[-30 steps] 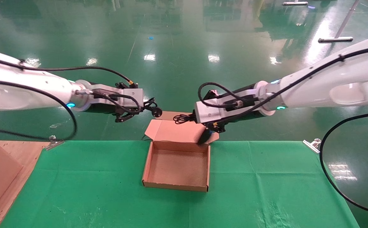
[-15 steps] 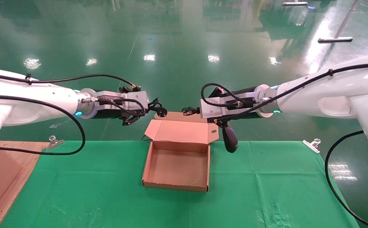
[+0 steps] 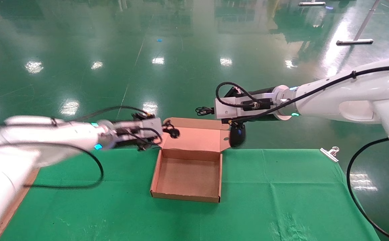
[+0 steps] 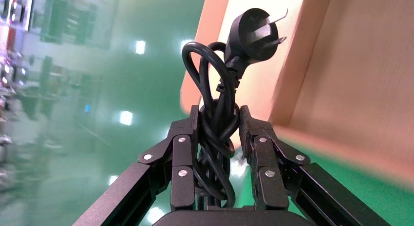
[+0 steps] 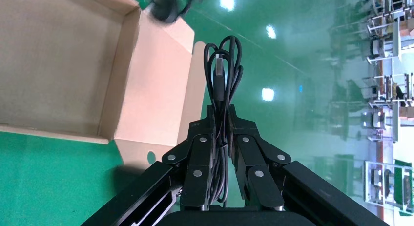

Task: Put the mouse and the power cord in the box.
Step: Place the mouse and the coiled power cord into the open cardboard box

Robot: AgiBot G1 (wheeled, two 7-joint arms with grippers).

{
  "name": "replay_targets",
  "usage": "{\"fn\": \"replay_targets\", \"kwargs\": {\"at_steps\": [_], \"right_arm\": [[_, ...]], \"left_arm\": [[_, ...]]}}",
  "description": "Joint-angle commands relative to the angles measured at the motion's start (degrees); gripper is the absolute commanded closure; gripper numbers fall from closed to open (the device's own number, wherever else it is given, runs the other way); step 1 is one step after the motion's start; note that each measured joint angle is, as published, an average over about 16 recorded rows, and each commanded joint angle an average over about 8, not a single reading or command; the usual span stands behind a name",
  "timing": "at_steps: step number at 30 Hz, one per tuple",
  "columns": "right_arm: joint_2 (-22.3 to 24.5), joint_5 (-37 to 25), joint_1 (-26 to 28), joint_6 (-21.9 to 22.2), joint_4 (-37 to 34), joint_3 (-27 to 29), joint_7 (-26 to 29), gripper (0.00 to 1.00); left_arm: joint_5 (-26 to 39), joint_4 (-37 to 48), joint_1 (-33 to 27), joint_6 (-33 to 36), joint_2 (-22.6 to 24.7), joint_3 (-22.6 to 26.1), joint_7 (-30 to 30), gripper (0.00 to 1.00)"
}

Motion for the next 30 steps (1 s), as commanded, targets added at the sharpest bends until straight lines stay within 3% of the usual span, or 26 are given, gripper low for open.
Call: {"fn": "replay_targets", "kwargs": {"at_steps": [1, 6, 14, 15, 21, 23, 30], "right_arm": [[0.1, 0.3, 0.4, -0.3, -0.2, -0.2, 0.1, 1.0], [0.1, 0.9, 0.5, -1.1, -0.7, -0.7, -0.2, 1.0], [0.6, 2.0, 1.2, -2.5, -2.2, -1.0, -0.8, 1.0], [0.6, 2.1, 1.4, -2.7, -2.5, -1.0, -1.0, 1.0], [0.7, 2.5, 1.4, -2.1, -4.1, -1.0, -2.0, 1.0], [0.6, 2.7, 1.2, -1.5, -4.5, -1.0, -2.3, 1.0], [0.4, 3.3, 0.7, -1.0, -4.9, -0.9, -2.9, 1.0]], "left_arm": [[-1.4, -1.4, 2.4, -2.8, 0.3, -0.9, -0.2, 1.0], [-4.5, -7.1, 6.7, -5.4, 0.6, 0.7, -2.5, 1.0], [-4.6, -11.5, 10.5, -6.4, 0.6, 8.5, -5.9, 0.97], [-4.5, -11.9, 10.8, -6.5, 0.5, 9.5, -6.1, 0.92], [-5.3, -13.5, 11.2, -7.3, 0.4, 14.0, -7.6, 0.18], [-5.9, -13.7, 11.1, -7.5, 0.4, 15.1, -8.0, 0.01], [-8.0, -14.0, 10.7, -8.5, 0.3, 18.2, -9.0, 0.0]]}}
